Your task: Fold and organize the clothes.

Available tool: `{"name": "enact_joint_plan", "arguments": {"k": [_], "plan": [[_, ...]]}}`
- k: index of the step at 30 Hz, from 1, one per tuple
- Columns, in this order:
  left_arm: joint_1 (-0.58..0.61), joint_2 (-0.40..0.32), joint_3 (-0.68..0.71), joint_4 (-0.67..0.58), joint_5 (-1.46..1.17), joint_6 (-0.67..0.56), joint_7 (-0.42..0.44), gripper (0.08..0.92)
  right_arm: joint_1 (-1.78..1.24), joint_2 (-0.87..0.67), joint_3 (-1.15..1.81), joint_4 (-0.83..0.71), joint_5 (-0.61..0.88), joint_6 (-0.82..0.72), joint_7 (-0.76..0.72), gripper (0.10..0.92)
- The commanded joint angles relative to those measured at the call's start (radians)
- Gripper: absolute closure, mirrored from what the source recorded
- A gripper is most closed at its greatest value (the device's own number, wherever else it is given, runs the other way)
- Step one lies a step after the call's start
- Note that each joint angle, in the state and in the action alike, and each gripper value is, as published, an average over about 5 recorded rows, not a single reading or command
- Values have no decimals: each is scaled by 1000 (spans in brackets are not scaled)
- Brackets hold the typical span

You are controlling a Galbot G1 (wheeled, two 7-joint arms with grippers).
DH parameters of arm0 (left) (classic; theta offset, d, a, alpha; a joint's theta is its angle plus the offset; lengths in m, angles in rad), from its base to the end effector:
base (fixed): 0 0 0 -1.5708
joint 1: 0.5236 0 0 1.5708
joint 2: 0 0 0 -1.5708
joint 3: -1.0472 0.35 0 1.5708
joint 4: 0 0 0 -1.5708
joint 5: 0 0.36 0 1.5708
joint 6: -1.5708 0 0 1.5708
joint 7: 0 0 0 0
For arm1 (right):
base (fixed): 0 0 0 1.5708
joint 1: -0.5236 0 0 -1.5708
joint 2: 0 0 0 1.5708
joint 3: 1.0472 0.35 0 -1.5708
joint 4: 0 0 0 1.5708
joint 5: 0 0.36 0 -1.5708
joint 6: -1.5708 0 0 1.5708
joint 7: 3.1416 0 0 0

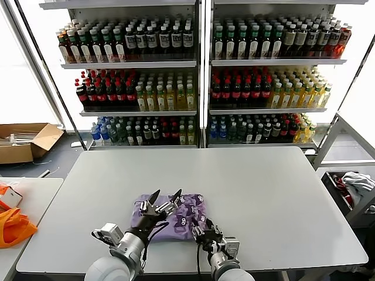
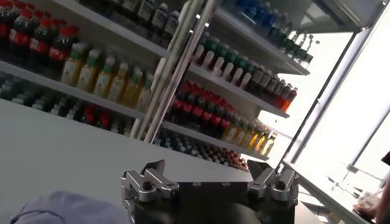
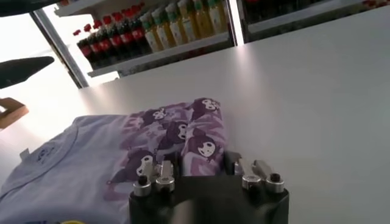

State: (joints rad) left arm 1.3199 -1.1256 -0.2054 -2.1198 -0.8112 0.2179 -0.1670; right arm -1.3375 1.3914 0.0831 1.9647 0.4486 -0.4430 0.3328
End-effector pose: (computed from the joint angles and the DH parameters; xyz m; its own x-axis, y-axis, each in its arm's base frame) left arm 0.2303 -0.0169 -0.2593 -0.8942 0.4238 0.1444 0.3212 0.8319 -0.4526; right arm 0.2212 0.1017 -0.3100 -0.8450 -0.2818 0.4545 -0.1709 0.9476 0.2698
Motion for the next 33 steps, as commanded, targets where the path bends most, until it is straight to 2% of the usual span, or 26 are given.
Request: {"name": "enact_joint_plan", "arguments": {"k": [1,11,14,23,33], "plan": [[48,-16,-7,8,41,-9,39,177,-57,-37,23,68,-126,30,-78,560],[27,2,-35,48,39,-15,58,177,-70,-88,135,80,-43,41,-132,849],[16,11,-54,77,38,-22,62,177,-77,-110,174,82,-6,42,-137,895],[8,41,-123,125,34,-42,89,177,-140,-188,347,107,84,31,-167,899],[3,31,-130,133,33,-42,93,177,-159,-199,330,124,-5,74,-170,893]]}}
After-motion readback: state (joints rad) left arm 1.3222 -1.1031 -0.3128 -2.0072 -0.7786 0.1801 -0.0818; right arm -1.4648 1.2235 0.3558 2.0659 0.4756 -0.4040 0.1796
